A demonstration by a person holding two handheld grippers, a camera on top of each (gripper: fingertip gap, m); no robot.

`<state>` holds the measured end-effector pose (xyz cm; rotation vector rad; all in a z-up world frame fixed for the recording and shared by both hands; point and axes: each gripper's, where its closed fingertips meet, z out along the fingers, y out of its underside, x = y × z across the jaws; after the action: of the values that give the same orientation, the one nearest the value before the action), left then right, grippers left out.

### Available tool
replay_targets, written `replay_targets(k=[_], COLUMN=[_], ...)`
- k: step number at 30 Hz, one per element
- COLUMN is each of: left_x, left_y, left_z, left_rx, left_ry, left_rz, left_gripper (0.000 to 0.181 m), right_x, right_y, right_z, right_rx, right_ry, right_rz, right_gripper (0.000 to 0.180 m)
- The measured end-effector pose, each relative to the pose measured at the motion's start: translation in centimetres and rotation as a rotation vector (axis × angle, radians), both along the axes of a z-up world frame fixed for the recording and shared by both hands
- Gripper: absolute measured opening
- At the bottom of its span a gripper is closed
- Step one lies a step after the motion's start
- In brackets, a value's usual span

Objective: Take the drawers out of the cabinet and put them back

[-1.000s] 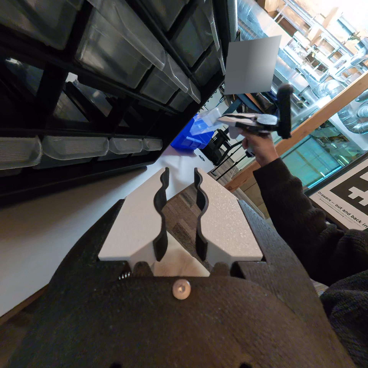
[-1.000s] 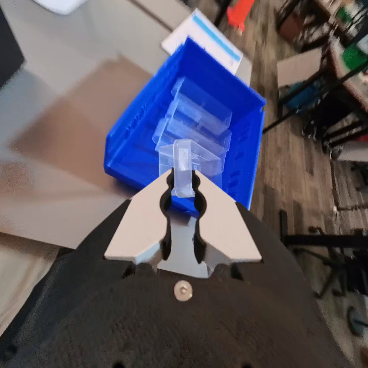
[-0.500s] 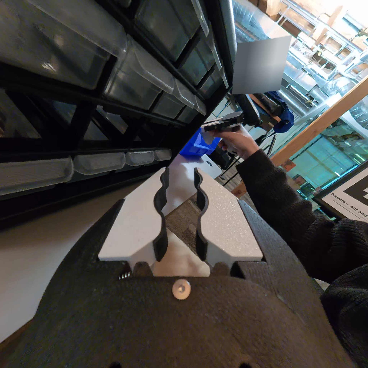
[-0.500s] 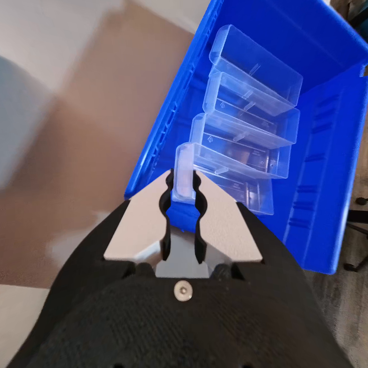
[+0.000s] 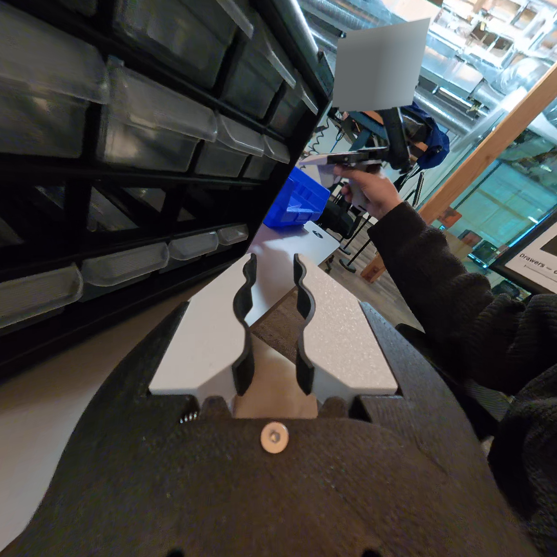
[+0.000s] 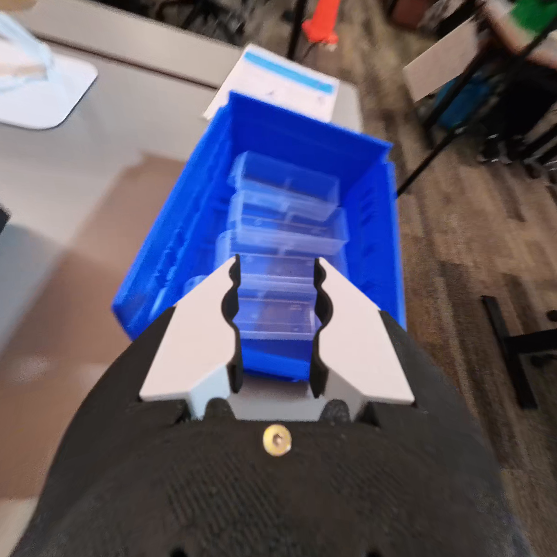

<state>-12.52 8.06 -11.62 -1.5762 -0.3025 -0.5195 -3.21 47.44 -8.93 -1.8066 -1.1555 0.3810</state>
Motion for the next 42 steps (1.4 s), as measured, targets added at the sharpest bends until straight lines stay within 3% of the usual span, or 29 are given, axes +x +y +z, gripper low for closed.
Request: replay_targets(k=[4,7,12,19,22,23,25,30,42], left_x=[0.1,0.0,-0.1,-0.6,-1.0,-1.1,-1.3,-1.4,-1.0], left_y=[0.0,0.1,-0.1,-1.1,-1.7,-1.9,-2.3,-2.7,-2.2], left_z=[0.0,-0.2,-0.5,-1.0,-1.2,-1.2,-1.1,-1.0,-0.6], left_rx=[-0.003,-0.008,-0.019,-0.052,-0.056,-0.054,-0.049,-0.045,-0.037], left_ry=[0.011,-0.002,-0.014,-0.007,-0.035,-0.042,-0.049,-0.037,0.002], left_rz=[0.0,0.0,0.006,0.03,0.042,0.048,0.059,0.069,0.05], left_gripper=[0.023,0.023,0.024,0.026,0.026,0.026,0.025,0.025,0.024], right_x=[5.1,8.7,8.9,7.1,6.0,5.8,5.6,5.8,6.2], right_y=[4.7,7.5,8.3,9.5,9.3,9.4,9.5,9.8,8.9], right_z=[1.6,-0.8,-5.9,-7.7,-8.4,-8.6,-8.4,-7.7,-6.0], right_rx=[0.116,0.048,-0.129,-0.324,-0.455,-0.473,-0.503,-0.403,-0.4], right_ry=[0.121,0.171,0.166,0.333,0.41,0.433,0.492,0.468,0.532], right_rz=[-0.2,-0.378,-0.374,-0.384,-0.346,-0.337,-0.324,-0.323,-0.346], right_gripper=[0.05,0.04,0.049,0.043,0.053,0.052,0.03,0.008,0.007])
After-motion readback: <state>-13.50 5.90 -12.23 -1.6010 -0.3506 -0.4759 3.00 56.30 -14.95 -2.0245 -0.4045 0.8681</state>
